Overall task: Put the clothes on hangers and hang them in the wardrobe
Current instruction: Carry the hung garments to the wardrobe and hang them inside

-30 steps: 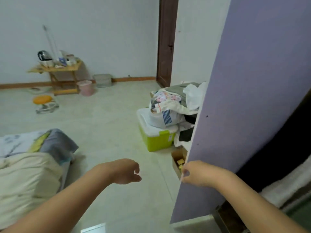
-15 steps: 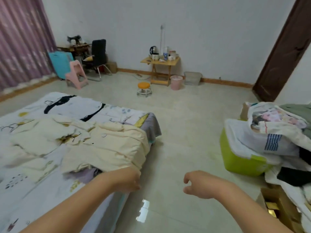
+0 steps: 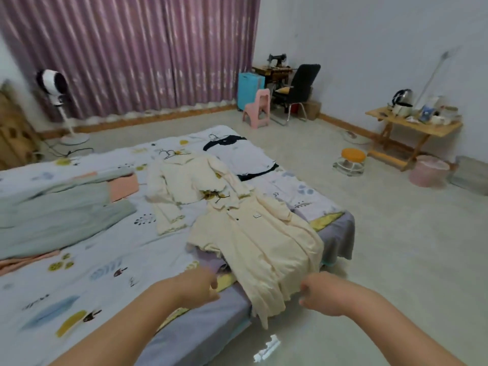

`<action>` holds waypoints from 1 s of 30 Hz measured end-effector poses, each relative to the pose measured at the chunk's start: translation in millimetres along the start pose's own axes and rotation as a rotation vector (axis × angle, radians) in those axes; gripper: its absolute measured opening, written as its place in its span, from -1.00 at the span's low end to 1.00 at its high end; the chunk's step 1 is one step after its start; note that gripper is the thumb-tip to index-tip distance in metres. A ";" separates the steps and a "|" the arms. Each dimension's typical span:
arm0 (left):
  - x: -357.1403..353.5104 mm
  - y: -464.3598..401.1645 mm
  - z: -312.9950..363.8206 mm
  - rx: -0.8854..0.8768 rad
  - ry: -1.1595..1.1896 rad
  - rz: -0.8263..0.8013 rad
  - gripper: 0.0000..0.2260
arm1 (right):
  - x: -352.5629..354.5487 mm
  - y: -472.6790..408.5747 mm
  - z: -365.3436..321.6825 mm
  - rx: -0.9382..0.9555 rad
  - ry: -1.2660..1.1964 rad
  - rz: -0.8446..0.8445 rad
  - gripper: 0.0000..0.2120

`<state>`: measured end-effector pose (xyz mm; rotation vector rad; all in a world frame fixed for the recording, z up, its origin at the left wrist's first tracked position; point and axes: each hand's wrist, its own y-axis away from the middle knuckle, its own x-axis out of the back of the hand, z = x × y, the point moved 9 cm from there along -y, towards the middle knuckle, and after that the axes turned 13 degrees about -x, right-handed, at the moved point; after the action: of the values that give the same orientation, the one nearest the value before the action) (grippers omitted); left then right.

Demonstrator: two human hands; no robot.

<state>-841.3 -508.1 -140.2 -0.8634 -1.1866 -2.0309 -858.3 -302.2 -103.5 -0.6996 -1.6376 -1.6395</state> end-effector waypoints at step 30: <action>26.0 181.2 -462.0 0.868 0.559 0.444 -0.74 | 88.6 -199.8 -538.7 0.658 0.405 -0.028 -0.65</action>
<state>-819.0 -1000.0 -207.4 -0.0877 -1.2250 -1.0933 -1013.6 -856.7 -183.8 -0.0079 -1.7276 -1.0560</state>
